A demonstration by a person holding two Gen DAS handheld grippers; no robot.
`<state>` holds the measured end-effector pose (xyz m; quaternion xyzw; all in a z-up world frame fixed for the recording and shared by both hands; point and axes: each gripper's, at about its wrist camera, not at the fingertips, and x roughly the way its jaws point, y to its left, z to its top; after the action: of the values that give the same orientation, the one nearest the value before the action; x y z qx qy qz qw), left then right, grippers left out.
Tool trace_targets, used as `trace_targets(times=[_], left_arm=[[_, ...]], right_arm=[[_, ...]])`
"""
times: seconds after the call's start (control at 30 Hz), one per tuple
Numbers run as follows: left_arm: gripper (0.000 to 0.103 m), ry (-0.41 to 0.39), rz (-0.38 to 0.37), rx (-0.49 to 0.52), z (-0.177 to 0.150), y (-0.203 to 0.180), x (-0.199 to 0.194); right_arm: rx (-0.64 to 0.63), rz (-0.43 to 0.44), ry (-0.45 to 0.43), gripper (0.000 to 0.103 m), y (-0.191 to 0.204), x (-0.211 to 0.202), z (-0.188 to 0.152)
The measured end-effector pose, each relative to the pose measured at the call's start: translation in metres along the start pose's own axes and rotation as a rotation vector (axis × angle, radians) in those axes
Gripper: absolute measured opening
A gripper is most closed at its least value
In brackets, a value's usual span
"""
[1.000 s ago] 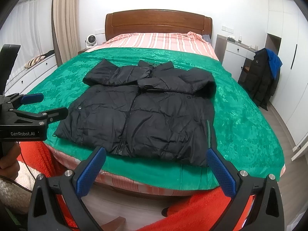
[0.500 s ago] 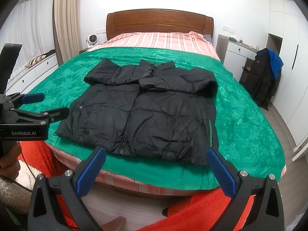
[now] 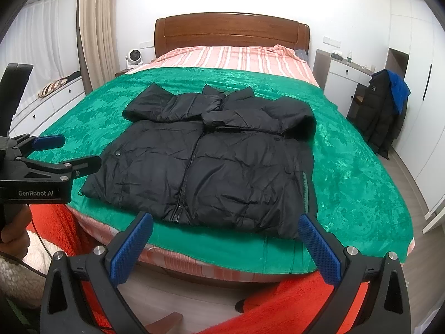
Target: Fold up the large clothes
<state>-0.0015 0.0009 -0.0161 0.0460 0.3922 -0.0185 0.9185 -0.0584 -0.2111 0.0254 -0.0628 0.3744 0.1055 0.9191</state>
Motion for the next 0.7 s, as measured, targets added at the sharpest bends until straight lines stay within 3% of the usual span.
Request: trace_targets(times=[0.7], left_arm=[[0.103, 0.025, 0.011, -0.006, -0.0029, -0.0003, 0.0066]], right_arm=[[-0.002, 0.004, 0.004, 0.102, 0.0009, 0.0014, -0.0011]])
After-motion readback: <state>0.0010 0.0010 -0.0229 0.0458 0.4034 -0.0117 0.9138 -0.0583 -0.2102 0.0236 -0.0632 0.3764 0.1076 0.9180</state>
